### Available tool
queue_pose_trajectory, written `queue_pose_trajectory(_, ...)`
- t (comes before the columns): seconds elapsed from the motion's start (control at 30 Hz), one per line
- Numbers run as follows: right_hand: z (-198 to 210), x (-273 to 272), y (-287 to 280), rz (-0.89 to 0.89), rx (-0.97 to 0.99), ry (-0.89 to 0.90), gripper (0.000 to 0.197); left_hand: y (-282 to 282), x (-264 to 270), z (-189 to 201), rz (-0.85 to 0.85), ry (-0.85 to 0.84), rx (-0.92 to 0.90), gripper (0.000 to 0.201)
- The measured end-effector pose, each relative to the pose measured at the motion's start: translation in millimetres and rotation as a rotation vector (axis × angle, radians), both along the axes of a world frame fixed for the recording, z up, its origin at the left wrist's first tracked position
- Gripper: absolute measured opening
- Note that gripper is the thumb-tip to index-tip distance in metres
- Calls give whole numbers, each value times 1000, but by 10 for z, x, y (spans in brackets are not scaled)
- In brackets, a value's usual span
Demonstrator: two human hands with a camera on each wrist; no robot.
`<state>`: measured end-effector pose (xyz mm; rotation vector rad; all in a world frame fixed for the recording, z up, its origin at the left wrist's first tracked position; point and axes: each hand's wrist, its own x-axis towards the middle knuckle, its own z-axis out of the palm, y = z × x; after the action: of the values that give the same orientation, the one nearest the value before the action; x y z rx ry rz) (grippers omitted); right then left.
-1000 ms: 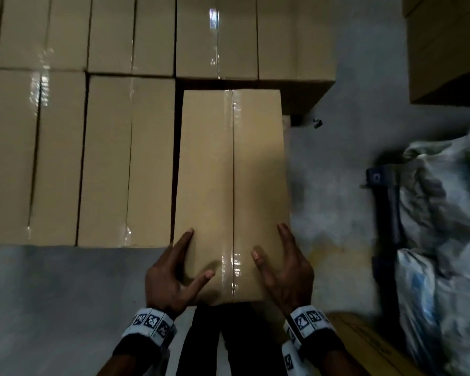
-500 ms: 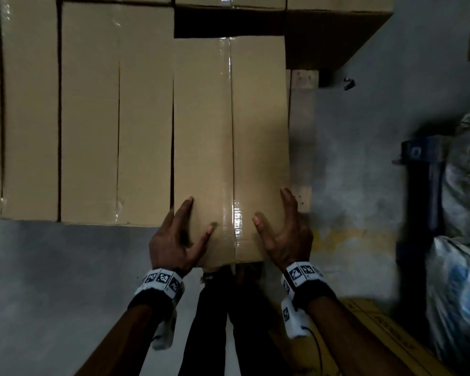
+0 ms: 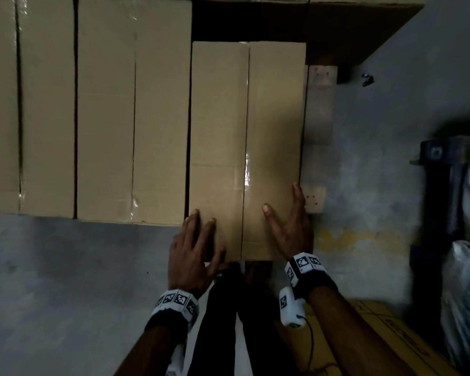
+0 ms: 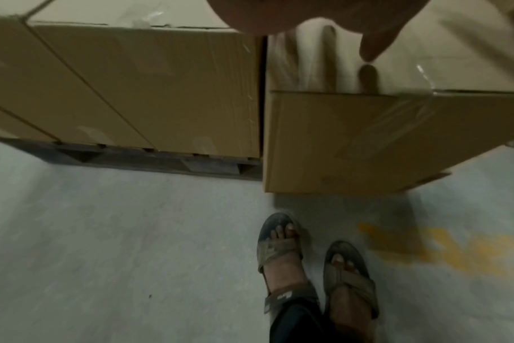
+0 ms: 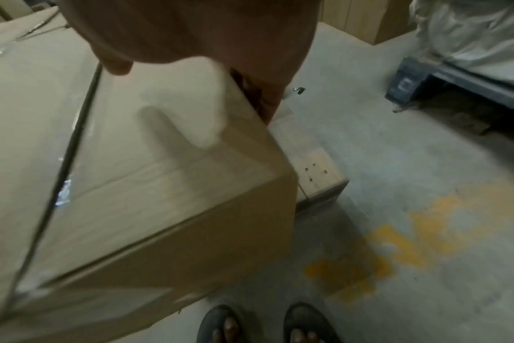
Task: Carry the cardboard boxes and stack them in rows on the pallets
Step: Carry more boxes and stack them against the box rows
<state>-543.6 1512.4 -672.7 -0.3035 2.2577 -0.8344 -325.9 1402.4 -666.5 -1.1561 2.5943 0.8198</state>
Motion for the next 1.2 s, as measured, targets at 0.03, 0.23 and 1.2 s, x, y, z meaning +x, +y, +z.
queue_pose_trajectory(0.03,-14,-38,4,19,-6,-20,94,-21,34,1,-1,-33,2,83)
queue_pose_trajectory(0.23,14,-141,247,372,142,-93,126,-503,147,20,-144,-256,24,138)
queue_pose_trajectory(1.2,116,-342,109,757,347,45,150,-1040,265,-120,-422,-153,-71,126)
